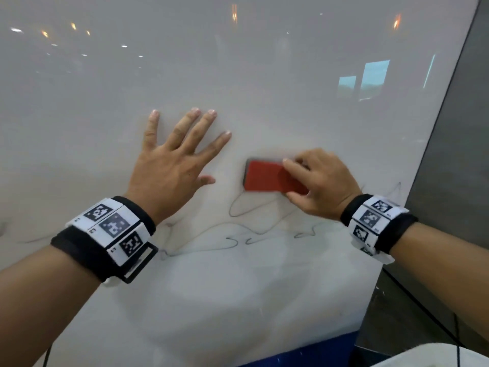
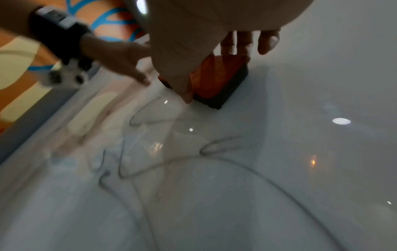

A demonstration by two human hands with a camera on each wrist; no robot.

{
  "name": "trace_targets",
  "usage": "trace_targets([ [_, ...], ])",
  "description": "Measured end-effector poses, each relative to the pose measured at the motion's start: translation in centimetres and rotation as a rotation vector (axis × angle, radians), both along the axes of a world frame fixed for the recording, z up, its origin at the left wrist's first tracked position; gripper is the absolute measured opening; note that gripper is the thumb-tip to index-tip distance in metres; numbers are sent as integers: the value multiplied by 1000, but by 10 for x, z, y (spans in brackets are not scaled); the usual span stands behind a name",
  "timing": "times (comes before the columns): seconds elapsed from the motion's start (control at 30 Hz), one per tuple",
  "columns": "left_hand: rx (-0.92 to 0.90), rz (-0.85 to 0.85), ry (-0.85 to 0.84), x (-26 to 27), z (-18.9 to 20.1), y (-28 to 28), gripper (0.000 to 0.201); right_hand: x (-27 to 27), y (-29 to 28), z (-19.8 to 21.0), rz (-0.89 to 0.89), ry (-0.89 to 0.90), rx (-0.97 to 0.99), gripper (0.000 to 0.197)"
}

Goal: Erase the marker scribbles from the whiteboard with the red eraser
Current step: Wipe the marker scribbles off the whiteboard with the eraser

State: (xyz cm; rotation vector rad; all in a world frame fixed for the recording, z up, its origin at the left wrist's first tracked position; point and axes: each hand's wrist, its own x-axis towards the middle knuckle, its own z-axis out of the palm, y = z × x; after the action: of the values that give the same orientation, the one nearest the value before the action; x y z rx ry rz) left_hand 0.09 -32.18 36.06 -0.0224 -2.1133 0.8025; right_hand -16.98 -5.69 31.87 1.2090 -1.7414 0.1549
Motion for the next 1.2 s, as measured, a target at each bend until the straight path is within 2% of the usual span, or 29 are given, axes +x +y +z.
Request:
trace_targets([
  [0.07,16,14,8,8,0,-10,86,4,-5,5,-13,-47,-104,59],
  [0.13,25,16,19,13,2,-18,85,12,-13,-8,-15,-59,-118,59],
  [0.23,22,14,23,18,2,-25,84,20,-23,-33,18,-35,57,54],
  [0.3,29,12,24,19,2,-27,83,21,-23,-24,25,-7,99,53],
  [0.43,34,13,24,20,1,-30,82,23,-23,13,-50,-49,-95,55],
  [0.5,39,14,23,22,0,-32,82,29,-28,10,-55,-79,-139,58],
  [0.57,42,13,29,25,0,-35,83,35,-36,-7,-43,-73,-72,58],
  [0.63,44,16,30,28,0,-38,83,39,-42,-22,-14,-22,77,56],
  [0.7,49,26,33,31,-1,-42,83,42,-46,-18,3,24,152,56],
  [0.83,62,45,46,41,-5,-55,81,49,-60,13,-22,-34,-21,57],
  [0.93,72,50,53,49,-8,-66,80,61,-79,8,-10,-88,-108,62],
  [1.0,69,60,63,55,-10,-73,79,67,-91,-9,24,-66,-51,64],
  [1.1,56,67,61,61,-12,-82,79,72,-100,-22,81,15,142,62],
  [1.2,50,60,64,65,-13,-88,77,73,-106,0,73,29,70,63],
])
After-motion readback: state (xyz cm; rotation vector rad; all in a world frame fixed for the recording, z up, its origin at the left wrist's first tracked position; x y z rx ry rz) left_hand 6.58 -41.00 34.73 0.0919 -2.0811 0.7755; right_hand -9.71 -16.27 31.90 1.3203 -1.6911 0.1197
